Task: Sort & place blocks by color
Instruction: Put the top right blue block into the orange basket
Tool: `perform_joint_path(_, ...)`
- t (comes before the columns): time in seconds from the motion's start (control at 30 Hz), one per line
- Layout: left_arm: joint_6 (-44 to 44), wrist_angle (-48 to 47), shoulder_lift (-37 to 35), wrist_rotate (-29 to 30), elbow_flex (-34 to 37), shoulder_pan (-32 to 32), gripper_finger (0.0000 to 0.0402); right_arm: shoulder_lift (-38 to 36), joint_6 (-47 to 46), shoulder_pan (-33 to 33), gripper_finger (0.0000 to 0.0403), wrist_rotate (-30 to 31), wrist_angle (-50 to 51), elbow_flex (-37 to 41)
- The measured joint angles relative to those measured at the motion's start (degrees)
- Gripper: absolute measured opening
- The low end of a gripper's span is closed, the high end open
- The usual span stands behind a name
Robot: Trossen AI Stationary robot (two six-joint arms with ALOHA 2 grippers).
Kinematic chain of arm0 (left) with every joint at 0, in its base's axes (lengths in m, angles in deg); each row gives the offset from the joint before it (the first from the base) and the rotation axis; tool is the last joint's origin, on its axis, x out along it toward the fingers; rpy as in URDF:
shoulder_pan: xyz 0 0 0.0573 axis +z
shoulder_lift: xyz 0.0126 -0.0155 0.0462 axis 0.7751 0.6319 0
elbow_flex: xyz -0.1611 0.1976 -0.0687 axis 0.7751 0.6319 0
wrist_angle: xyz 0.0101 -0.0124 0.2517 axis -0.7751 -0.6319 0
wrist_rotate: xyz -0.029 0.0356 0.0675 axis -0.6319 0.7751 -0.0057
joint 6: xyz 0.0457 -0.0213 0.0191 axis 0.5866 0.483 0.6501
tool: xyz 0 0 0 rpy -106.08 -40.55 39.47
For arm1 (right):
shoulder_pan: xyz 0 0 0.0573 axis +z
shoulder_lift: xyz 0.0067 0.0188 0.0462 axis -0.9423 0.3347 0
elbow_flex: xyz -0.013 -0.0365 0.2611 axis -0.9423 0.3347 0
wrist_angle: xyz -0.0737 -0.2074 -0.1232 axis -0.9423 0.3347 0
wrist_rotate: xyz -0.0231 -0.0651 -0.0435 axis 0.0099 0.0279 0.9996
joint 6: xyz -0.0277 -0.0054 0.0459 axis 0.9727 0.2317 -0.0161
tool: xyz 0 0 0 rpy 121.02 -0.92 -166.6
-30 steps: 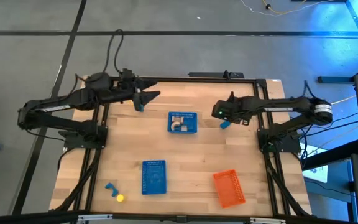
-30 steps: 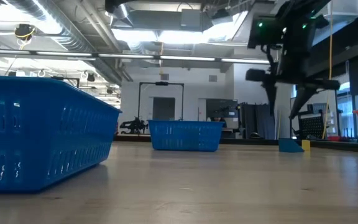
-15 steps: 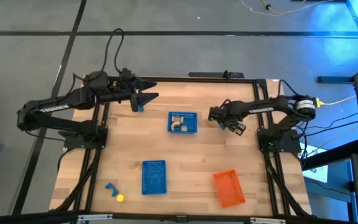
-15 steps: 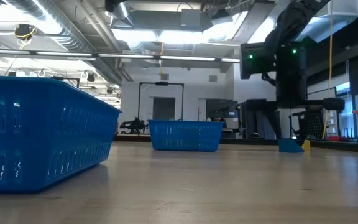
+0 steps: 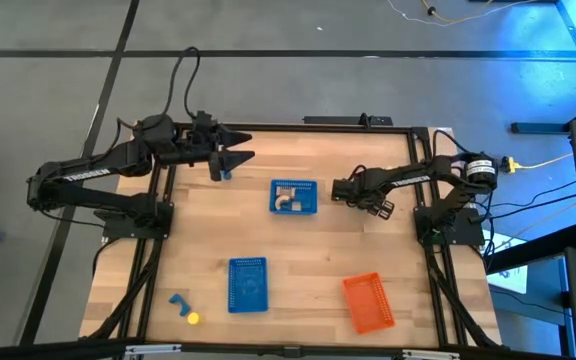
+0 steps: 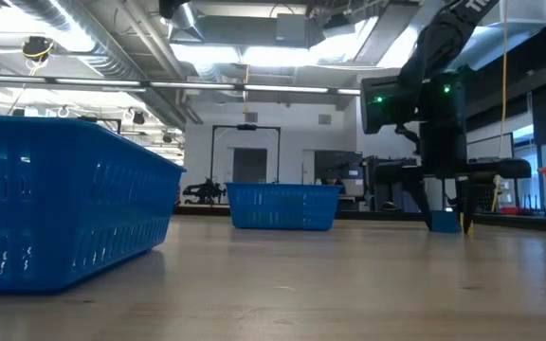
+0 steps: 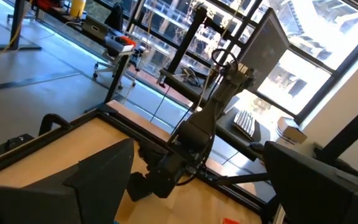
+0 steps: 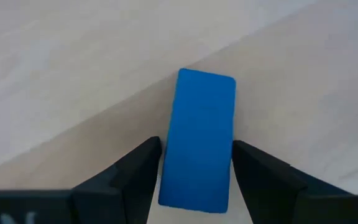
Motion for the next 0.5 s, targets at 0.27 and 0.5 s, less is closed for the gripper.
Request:
perform_joint_path(0.27,1.3,-2.0,0.0,0.5,0.0,0.0,0.035,-1.5,6.0,-0.2,0.0144,0.7,0.3,0.2)
perform_joint_path(0.5,1.1,-4.0,0.0,4.1,0.0,0.0,0.035,-7.8,23.3,-1.4,0.013,2.8,5.4,0.4)
